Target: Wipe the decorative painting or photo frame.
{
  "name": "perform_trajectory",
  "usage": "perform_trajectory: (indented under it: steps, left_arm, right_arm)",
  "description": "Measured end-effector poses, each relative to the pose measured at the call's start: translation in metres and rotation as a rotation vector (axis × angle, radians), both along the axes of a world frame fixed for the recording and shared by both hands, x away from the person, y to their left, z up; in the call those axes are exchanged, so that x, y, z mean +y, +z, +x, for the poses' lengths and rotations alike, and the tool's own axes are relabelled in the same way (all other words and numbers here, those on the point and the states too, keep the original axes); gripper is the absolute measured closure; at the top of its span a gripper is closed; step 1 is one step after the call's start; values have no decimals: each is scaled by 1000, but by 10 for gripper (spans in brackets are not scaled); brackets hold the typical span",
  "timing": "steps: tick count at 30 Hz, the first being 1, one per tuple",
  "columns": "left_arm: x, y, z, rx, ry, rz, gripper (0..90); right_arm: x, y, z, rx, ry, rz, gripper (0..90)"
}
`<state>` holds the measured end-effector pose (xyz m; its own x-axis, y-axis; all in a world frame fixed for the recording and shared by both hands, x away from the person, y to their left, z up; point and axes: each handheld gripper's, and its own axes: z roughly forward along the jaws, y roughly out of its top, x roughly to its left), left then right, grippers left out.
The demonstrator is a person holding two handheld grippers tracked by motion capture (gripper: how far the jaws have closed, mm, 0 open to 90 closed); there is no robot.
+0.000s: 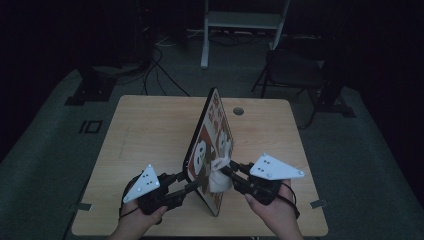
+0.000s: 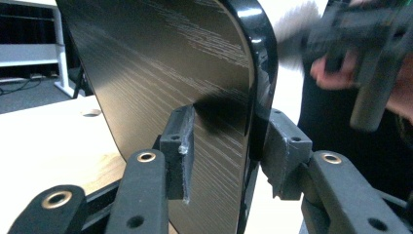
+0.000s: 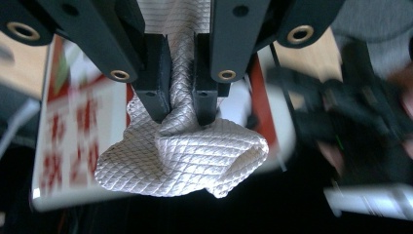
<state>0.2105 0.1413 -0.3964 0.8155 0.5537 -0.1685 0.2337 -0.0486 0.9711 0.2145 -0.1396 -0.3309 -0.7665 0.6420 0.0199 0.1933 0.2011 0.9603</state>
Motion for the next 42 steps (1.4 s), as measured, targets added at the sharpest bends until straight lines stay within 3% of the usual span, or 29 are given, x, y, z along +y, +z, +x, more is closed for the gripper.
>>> perform_trajectory:
  steps: [7,10,13,15,19,22,35,42]
  left_arm:
    - [0,0,0,8,-3,-2,610]
    - [0,0,0,7,-1,-2,610]
    - [0,0,0,2,-2,3,610]
    - [0,0,0,5,-2,5,613]
    - [1,1,0,6,0,17,613]
    - [1,1,0,9,5,16,618]
    - [1,2,-1,-4,12,33,628]
    - [2,2,-1,-5,10,34,630]
  right_arm:
    - [23,45,2,-134,70,142,798]
    - [36,55,3,-165,97,151,798]
    - [51,55,11,-180,117,137,797]
    - [60,50,20,-159,123,115,797]
    - [72,34,39,-108,103,25,799]
    - [71,31,46,-82,94,29,800]
    - [70,37,80,-78,1,-46,800]
    - [66,37,102,-56,-47,-38,800]
